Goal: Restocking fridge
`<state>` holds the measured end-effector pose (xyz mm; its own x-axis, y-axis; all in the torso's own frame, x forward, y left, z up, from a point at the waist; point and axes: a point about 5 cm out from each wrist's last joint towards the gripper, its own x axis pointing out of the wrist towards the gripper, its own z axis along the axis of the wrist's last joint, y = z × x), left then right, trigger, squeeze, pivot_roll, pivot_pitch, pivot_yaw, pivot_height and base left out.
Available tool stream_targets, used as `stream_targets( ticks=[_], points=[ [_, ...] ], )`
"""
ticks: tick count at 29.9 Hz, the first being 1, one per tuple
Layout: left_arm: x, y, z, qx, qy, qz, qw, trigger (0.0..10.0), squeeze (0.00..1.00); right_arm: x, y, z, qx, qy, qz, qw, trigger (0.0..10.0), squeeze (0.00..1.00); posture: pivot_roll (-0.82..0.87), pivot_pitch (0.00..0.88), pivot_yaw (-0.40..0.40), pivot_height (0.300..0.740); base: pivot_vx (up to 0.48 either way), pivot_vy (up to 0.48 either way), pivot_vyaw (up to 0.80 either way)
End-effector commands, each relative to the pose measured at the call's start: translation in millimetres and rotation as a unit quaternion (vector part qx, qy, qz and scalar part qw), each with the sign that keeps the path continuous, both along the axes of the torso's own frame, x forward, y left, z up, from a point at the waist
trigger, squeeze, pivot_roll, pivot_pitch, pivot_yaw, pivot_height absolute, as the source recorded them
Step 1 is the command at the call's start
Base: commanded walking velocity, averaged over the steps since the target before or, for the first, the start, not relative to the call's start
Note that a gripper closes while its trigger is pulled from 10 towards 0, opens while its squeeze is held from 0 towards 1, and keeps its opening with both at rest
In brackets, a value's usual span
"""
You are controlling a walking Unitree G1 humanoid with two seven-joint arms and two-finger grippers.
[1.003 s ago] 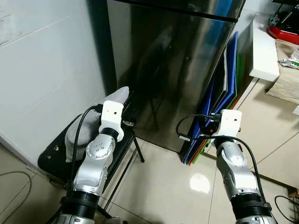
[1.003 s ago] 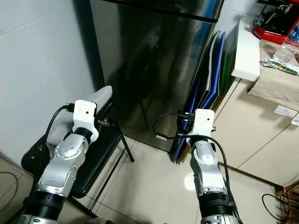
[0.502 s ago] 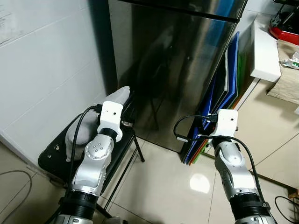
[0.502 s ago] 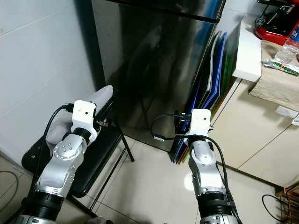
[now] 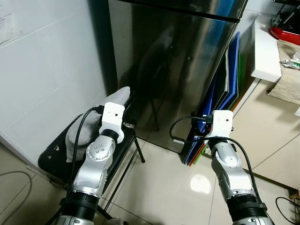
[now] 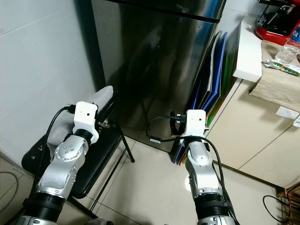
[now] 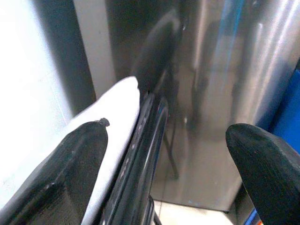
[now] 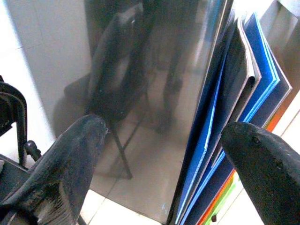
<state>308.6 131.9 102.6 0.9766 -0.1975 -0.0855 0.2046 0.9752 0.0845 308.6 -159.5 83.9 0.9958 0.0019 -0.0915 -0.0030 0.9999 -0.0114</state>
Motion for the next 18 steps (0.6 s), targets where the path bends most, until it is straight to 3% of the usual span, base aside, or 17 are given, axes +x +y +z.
stream_targets(
  ticks=[1,4,12,18],
  points=[
    [2.3,-4.1,2.8,-0.007,-0.004,-0.007,1.0,10.0,0.0,2.7,-1.3,4.2,-0.001,-0.008,0.001,1.0,10.0,0.0,0.0,0.012,-0.028,0.74,0.0,0.0,0.0],
    [1.9,-6.7,3.5,-0.008,-0.007,-0.012,1.0,10.0,0.0,2.6,-1.8,2.6,-0.009,-0.001,0.003,1.0,10.0,0.0,-0.01,0.013,-0.027,0.74,0.0,0.0,0.0],
    [1.5,-8.2,2.0,-0.012,-0.005,-0.019,1.0,10.0,0.0,1.8,-1.1,2.1,-0.002,-0.001,0.0,1.0,10.0,0.0,-0.01,0.022,-0.02,0.74,0.0,-0.438,-0.79],
    [2.8,-4.3,1.9,-0.019,-0.005,-0.005,1.0,10.0,0.0,3.4,-3.3,3.5,-0.003,-0.003,-0.003,1.0,10.0,0.0,-0.01,0.023,-0.025,0.74,0.0,0.0,-0.77]
  ],
)
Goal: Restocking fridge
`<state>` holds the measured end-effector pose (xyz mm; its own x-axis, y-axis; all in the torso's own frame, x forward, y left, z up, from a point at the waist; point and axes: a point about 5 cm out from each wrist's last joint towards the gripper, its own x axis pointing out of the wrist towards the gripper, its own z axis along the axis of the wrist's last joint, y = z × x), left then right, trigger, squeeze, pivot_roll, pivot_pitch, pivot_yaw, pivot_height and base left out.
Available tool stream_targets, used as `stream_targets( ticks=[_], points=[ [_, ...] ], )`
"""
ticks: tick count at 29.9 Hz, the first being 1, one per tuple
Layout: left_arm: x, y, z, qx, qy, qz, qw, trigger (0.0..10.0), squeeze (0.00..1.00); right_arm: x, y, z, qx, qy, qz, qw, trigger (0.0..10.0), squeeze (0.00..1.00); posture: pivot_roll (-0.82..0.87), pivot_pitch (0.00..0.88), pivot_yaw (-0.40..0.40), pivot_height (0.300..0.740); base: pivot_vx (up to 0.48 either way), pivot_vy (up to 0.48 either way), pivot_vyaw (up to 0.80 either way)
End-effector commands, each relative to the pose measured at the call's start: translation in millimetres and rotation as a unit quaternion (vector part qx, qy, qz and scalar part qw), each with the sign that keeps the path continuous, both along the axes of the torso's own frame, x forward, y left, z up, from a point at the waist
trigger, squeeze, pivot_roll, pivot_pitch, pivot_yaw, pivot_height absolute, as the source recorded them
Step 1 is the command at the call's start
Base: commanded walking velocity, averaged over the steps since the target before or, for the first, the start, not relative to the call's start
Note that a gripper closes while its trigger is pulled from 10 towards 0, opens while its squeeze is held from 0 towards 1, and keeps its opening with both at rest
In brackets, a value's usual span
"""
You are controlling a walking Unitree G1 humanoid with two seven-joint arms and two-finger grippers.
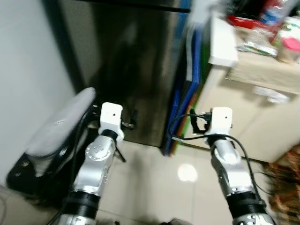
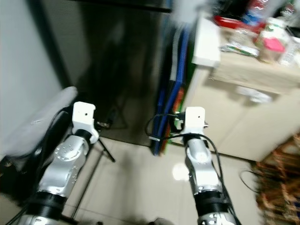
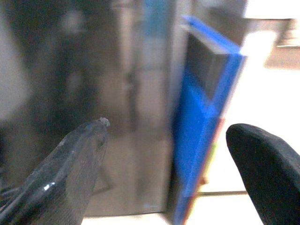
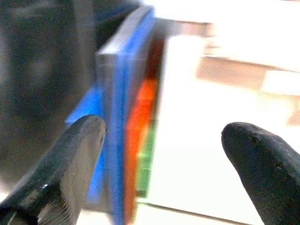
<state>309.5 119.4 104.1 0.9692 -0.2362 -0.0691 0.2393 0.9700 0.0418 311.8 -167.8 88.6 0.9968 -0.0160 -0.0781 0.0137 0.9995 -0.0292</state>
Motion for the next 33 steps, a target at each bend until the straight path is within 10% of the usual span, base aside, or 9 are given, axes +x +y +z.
stream_targets(
  ticks=[1,15,19,33],
  points=[
    [2.0,8.7,0.2,0.002,-0.001,0.016,1.0,10.0,0.0,0.6,5.0,-0.9,0.005,0.003,0.006,1.0,10.0,0.0,-0.01,0.023,-0.025,0.74,0.0,0.0,-0.77],
    [3.3,16.7,-2.0,-0.021,0.004,0.036,0.999,10.0,0.0,-0.4,-4.9,7.6,-0.016,-0.036,-0.004,0.999,10.0,0.0,-0.01,0.028,-0.027,0.74,0.0,0.0,-0.77],
    [3.6,20.7,6.6,-0.088,-0.012,0.058,0.994,10.0,0.0,-3.8,-13.6,10.9,0.008,-0.052,-0.027,0.998,10.0,0.0,-0.01,0.03,-0.031,0.74,0.0,0.0,-0.75],
    [3.9,12.9,11.6,-0.026,-0.03,0.025,0.999,10.0,0.0,-7.8,-28.4,7.4,0.028,-0.043,-0.05,0.997,10.0,0.0,-0.01,0.041,-0.029,0.74,0.0,0.0,-0.75]
  ],
)
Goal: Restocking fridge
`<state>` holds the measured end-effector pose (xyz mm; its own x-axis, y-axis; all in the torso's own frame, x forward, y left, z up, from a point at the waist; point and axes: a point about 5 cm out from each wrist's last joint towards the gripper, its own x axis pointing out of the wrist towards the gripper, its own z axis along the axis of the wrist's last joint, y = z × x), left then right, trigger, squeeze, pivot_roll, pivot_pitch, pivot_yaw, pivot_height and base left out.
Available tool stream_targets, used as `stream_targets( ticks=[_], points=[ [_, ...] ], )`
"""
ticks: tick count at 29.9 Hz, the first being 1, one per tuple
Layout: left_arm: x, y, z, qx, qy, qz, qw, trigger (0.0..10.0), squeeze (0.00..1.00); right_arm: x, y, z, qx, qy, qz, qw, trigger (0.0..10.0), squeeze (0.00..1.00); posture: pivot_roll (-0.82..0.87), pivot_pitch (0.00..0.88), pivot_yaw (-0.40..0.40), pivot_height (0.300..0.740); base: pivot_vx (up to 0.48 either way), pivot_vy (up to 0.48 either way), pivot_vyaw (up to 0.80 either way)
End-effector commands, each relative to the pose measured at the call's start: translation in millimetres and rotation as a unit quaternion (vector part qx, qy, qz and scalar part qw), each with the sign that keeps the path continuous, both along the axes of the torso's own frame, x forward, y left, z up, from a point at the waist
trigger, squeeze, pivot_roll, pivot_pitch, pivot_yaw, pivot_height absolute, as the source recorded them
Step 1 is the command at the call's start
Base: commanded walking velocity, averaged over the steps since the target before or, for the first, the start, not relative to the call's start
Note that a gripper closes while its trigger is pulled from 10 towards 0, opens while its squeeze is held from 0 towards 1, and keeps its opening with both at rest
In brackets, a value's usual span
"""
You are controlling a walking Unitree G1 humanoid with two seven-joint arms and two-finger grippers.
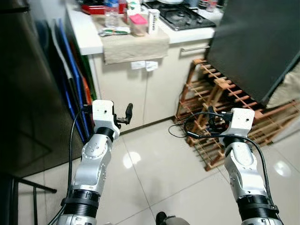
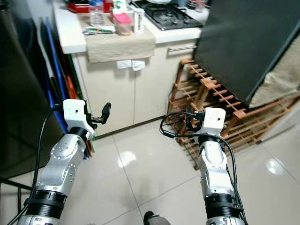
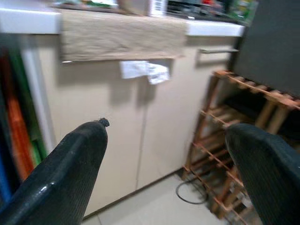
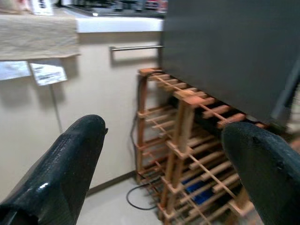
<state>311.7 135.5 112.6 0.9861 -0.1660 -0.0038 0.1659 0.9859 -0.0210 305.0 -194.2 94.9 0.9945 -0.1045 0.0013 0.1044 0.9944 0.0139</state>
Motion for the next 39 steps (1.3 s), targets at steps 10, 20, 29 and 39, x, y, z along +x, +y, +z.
stream_targets(
  ticks=[10,20,29,39],
  points=[
    [3.4,-9.7,4.0,-0.005,-0.002,-0.031,0.999,10.0,0.0,2.3,1.0,2.0,-0.001,0.0,-0.002,1.0,10.0,0.0,-0.02,0.026,-0.022,0.74,0.0,-0.415,-0.71],
    [8.3,-5.6,13.1,-0.026,-0.025,-0.01,0.999,10.0,0.0,2.6,1.9,19.5,-0.048,-0.059,-0.013,0.997,10.0,0.0,-0.02,0.009,-0.012,0.74,0.031,-0.326,-0.23],
    [12.3,-8.5,25.2,-0.016,-0.053,-0.011,0.998,10.0,0.0,7.8,0.7,26.8,-0.042,-0.066,-0.015,0.997,10.0,0.0,-0.02,0.005,-0.014,0.74,0.0,0.0,0.0],
    [15.9,-6.2,38.0,0.005,-0.086,0.001,0.996,10.0,0.0,7.4,1.1,23.1,-0.019,-0.057,-0.015,0.998,10.0,0.0,-0.02,0.019,-0.019,0.74,0.0,0.0,0.0]
  ],
)
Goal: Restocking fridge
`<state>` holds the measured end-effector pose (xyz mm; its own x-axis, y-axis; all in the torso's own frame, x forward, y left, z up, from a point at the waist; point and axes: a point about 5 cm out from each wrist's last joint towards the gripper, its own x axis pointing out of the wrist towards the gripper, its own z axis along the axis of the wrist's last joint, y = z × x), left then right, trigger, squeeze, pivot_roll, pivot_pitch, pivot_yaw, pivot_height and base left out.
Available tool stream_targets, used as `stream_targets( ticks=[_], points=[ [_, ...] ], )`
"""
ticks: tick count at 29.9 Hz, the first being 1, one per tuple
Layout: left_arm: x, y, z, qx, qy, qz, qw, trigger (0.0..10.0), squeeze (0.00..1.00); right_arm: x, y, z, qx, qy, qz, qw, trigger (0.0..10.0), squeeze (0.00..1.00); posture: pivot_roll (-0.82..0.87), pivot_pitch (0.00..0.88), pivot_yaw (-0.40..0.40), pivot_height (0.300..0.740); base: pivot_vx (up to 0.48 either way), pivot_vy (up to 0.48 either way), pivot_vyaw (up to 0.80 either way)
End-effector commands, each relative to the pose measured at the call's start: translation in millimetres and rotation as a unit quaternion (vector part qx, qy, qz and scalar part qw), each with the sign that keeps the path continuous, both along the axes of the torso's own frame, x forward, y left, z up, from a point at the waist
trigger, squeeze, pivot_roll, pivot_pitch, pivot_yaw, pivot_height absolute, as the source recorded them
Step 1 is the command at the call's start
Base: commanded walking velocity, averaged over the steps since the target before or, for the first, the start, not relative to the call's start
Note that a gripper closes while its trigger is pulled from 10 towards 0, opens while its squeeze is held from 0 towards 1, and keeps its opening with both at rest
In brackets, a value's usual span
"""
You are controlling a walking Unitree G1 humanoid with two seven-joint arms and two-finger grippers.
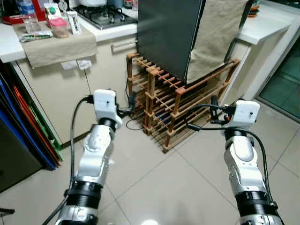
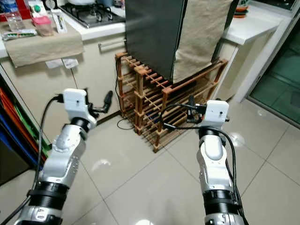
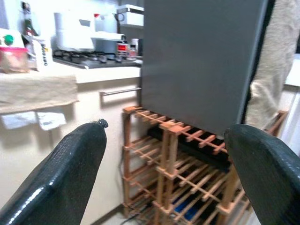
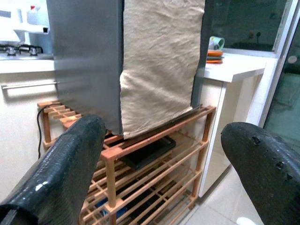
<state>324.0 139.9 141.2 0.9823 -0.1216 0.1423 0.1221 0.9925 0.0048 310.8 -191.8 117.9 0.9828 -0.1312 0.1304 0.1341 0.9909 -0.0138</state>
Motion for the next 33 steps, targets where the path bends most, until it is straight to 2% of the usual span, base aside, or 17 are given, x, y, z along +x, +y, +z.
stream_targets(
  ticks=[1,4,11,27,33],
  points=[
    [3.6,-10.7,9.4,0.005,-0.012,-0.021,1.0,10.0,0.0,1.7,-1.3,0.1,0.002,0.006,0.0,1.0,10.0,0.0,-0.02,0.019,-0.019,0.74,0.0,0.0,0.0],
    [3.2,-16.7,9.1,-0.005,-0.007,-0.043,0.999,10.0,0.0,2.0,-0.2,0.5,0.0,0.006,0.004,1.0,10.0,0.0,-0.03,0.019,-0.019,0.74,0.178,0.0,0.0],
    [3.7,-16.2,6.0,0.002,-0.001,-0.03,1.0,10.0,0.0,2.5,1.5,0.7,-0.016,0.009,0.004,1.0,10.0,0.0,-0.03,0.025,-0.018,0.74,0.48,0.0,0.0],
    [1.4,-25.8,5.2,-0.002,0.001,-0.061,0.998,10.0,0.0,4.9,2.9,-4.3,-0.012,0.023,0.001,1.0,10.0,0.0,-0.03,0.022,-0.015,0.74,0.48,0.0,0.0],
    [-2.0,-32.6,7.0,-0.01,-0.004,-0.087,0.996,10.0,0.0,6.5,9.1,-6.1,-0.011,0.026,0.012,1.0,10.0,0.0,-0.02,0.023,-0.016,0.74,0.48,0.0,0.0]
  ],
)
